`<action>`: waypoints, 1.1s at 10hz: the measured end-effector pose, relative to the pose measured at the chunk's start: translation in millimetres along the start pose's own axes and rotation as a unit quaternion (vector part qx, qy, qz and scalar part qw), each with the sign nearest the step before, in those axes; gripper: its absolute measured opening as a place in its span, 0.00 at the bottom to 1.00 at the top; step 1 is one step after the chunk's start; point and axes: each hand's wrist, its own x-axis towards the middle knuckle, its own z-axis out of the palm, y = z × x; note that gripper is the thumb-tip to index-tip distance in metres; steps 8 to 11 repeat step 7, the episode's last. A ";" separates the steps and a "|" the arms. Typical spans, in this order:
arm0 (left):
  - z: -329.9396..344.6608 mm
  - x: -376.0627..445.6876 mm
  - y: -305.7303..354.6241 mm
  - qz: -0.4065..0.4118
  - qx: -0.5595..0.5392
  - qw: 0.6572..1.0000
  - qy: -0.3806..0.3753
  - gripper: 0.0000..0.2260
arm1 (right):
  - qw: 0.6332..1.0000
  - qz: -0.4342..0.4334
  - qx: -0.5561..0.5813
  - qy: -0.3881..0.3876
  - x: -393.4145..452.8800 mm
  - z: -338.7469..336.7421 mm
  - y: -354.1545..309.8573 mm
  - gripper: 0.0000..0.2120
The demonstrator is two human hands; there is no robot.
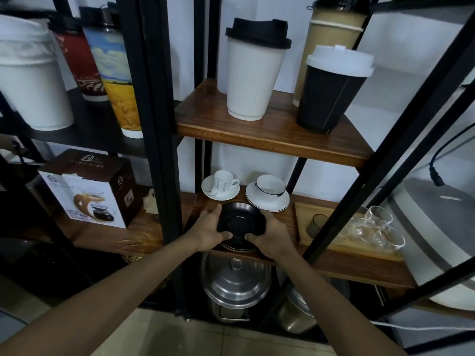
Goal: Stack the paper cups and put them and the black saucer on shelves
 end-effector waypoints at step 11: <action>-64.1 -150.8 102.2 0.147 0.165 0.969 0.110 0.31 | 0.991 -0.109 -0.070 0.029 -119.1 -121.8 -90.2 0.28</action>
